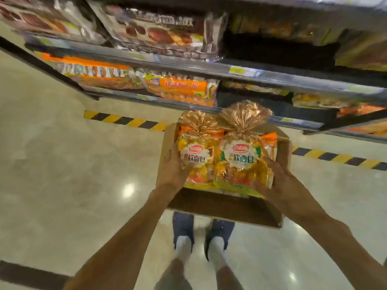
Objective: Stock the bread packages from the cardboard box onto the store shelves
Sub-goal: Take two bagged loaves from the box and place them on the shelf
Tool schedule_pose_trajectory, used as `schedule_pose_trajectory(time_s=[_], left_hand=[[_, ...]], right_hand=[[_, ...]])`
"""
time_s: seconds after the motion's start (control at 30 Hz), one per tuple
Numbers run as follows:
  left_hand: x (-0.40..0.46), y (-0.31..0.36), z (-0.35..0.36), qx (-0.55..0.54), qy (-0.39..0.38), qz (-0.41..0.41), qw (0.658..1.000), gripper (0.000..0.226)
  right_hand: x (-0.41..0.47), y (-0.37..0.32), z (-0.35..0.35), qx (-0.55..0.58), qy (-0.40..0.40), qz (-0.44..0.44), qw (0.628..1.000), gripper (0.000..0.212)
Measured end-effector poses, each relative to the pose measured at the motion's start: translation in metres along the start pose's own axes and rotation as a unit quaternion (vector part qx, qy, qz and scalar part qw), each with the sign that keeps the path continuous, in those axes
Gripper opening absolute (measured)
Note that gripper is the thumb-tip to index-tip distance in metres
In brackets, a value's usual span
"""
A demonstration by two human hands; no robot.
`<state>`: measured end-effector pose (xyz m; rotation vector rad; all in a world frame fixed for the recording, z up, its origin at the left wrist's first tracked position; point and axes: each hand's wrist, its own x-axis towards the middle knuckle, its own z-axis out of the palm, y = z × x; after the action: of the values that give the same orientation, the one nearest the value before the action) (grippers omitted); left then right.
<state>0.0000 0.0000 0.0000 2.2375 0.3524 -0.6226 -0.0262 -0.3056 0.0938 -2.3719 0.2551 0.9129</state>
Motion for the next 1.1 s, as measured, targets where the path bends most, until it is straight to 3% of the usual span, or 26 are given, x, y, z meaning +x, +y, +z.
schedule_pose_trajectory(time_s=[0.13,0.33,0.47,0.63,0.77,0.97,1.1], left_hand=[[0.045,-0.009,0.022,0.049,0.068,0.002,0.996,0.092],[0.083,-0.001,0.040,0.152,0.088,-0.062,0.983,0.104],[0.079,0.005,0.033,0.206,0.077,-0.067,0.973,0.086],[0.058,0.000,0.014,0.018,0.027,-0.033,0.999,0.082],[0.045,-0.004,-0.002,-0.026,-0.037,0.030,0.999,0.065],[0.036,-0.013,-0.019,-0.142,-0.079,-0.077,0.984,0.067],[0.025,-0.022,-0.037,-0.161,-0.059,-0.118,0.978,0.065]], right_hand=[[0.030,0.036,0.020,0.031,0.045,0.022,0.998,0.083],[0.052,0.064,0.036,0.038,0.077,0.039,0.996,0.083],[0.056,0.064,0.037,0.044,0.071,0.056,0.995,0.088],[0.061,0.058,0.031,0.081,0.059,0.068,0.993,0.090],[0.065,0.056,0.026,0.107,0.057,0.067,0.990,0.094],[0.074,0.053,0.020,0.234,0.036,0.072,0.969,0.093],[0.086,0.045,0.021,0.212,0.025,0.083,0.973,0.094]])
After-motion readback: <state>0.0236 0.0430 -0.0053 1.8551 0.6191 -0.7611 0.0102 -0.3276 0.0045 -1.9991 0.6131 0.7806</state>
